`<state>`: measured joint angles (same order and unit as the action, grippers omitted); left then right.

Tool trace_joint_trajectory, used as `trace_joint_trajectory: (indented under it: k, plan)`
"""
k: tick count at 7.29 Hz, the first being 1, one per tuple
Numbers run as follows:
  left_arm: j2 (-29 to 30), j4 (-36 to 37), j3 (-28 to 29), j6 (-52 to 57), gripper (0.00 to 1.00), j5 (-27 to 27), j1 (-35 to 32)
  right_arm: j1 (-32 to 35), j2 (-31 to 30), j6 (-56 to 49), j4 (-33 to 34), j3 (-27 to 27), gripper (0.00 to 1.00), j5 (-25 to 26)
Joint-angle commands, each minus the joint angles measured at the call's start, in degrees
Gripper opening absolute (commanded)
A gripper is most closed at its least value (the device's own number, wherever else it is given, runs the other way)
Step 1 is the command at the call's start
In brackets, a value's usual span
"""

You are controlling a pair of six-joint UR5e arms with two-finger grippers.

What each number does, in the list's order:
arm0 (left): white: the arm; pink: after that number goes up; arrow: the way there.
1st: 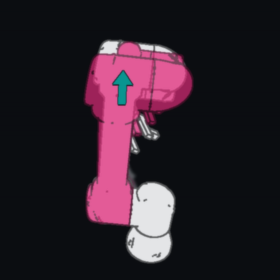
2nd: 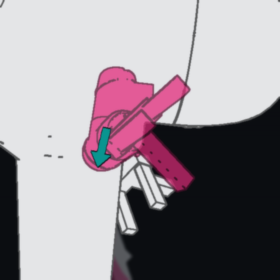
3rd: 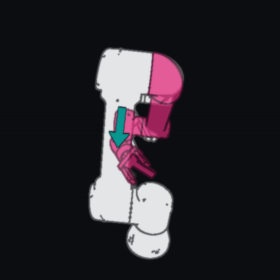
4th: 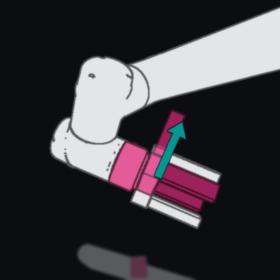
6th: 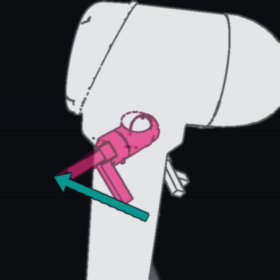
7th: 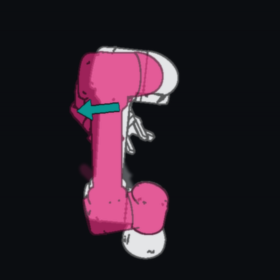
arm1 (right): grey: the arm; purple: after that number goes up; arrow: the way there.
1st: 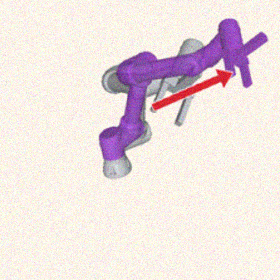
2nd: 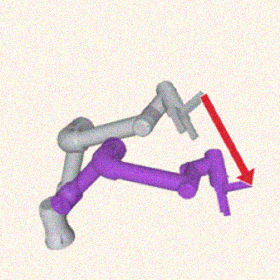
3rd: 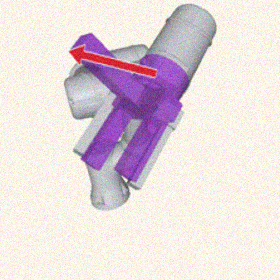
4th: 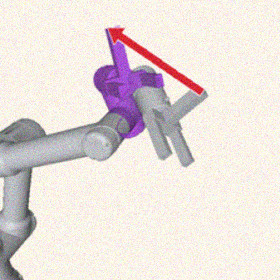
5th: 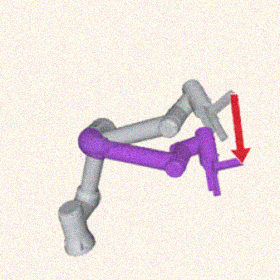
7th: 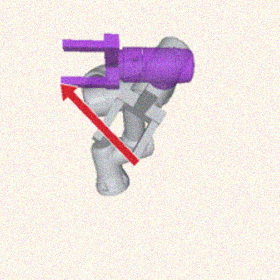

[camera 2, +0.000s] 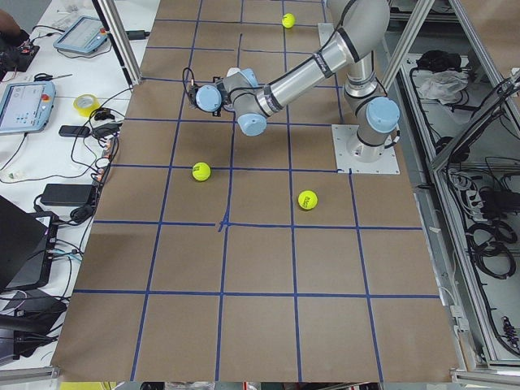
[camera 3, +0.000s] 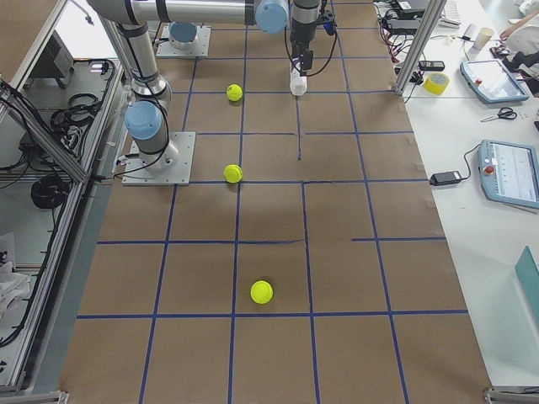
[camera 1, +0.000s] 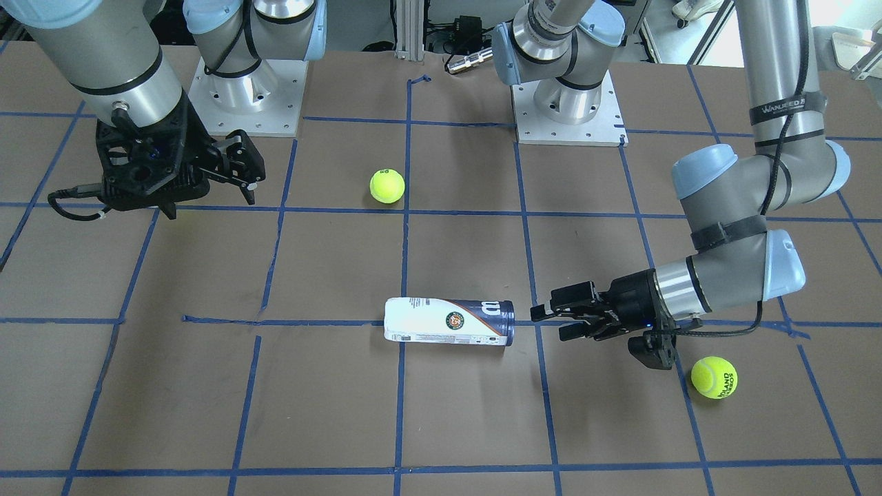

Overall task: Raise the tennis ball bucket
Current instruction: 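Reach the left gripper toward the can's open end while the right gripper withdraws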

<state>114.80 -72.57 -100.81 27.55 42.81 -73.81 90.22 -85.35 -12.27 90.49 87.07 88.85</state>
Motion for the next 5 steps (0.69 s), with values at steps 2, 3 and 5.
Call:
trace_joint_trajectory:
  k: [2,3,5]
  plan:
    - [3.32,-0.12,-1.58,2.95,1.00,-5.72,-1.25,-0.75,-0.43,0.93,-1.11,-0.06,1.00,0.44]
    - [3.32,-0.03,-2.81,3.12,1.00,-5.72,-1.95,-1.18,-0.78,3.55,-1.20,-0.14,1.00,0.36]
    - [3.41,-0.03,-4.04,3.04,1.00,-5.72,-2.57,-1.89,-1.57,10.76,-1.20,-0.06,1.00,0.36]
